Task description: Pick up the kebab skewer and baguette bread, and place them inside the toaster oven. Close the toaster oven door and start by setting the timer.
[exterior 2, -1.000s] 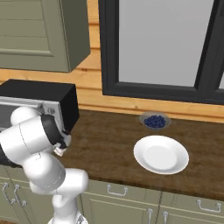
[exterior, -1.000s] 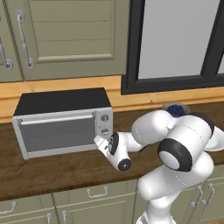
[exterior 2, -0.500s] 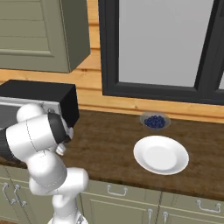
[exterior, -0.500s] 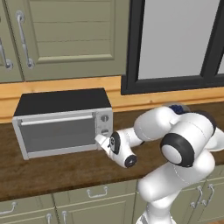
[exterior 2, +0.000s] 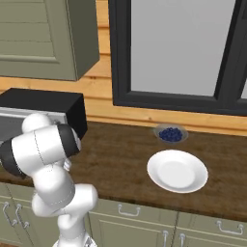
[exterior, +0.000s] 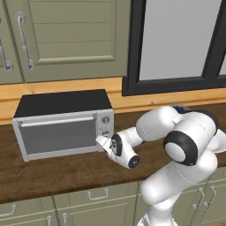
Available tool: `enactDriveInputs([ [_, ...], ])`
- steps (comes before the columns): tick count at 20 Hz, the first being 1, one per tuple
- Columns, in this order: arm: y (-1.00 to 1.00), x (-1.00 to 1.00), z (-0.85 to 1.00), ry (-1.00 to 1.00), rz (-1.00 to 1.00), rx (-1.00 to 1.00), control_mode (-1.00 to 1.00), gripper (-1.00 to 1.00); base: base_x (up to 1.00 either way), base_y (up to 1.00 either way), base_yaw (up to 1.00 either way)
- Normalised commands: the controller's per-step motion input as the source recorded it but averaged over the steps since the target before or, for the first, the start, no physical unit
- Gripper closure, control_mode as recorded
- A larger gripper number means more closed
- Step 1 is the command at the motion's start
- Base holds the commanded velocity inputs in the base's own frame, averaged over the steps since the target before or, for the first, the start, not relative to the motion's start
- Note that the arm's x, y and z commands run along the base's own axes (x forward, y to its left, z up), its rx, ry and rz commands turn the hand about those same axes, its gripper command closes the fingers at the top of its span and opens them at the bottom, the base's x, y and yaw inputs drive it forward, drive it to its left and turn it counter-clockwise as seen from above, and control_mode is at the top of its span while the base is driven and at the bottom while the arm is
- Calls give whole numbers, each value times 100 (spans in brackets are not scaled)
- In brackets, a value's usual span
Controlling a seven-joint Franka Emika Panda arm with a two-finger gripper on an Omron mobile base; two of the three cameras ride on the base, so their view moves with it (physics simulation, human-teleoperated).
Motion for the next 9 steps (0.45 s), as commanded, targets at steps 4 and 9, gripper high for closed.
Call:
enactDriveInputs([
  [4, 45, -36, -95, -2, -3, 27, -100, 100, 0, 0, 0],
  [9, 15, -33, -80, -2, -10, 29, -100, 100, 0, 0, 0],
])
